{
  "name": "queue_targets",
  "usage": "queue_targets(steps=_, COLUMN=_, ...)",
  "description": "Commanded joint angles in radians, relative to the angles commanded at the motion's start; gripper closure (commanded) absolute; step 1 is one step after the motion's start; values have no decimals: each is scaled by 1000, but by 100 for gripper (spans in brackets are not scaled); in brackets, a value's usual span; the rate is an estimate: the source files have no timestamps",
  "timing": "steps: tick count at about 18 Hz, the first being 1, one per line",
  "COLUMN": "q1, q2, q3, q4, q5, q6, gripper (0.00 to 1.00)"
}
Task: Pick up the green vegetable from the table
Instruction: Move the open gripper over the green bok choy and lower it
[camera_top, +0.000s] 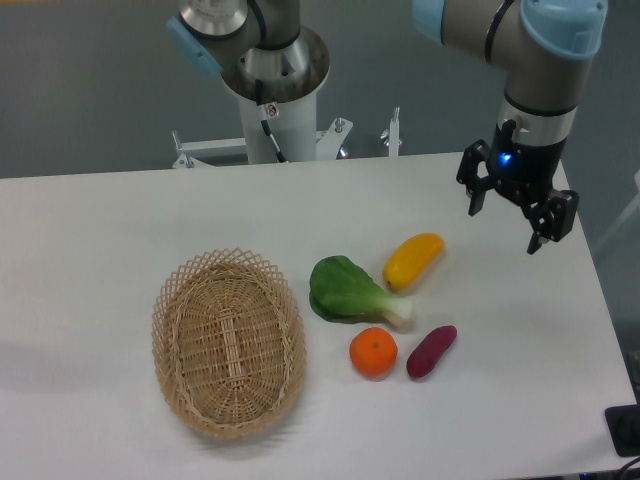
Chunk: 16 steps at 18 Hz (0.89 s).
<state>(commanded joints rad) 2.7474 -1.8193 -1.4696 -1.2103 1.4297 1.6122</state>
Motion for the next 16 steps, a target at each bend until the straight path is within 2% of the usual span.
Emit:
queue_targets(steps=6, q1=-12, q2=-3, q3=-8, q4=6, q5=2, q6=-55, gripper=0)
queue_targets(steps=11, q1=-28, q2=0, q3=-31, q4=21, q5=0, q6=-204, gripper=0)
queue_targets(steps=16, q1=-71, q2=-25, q3=-38, q4=98, q5=2, q6=-284, gripper=0)
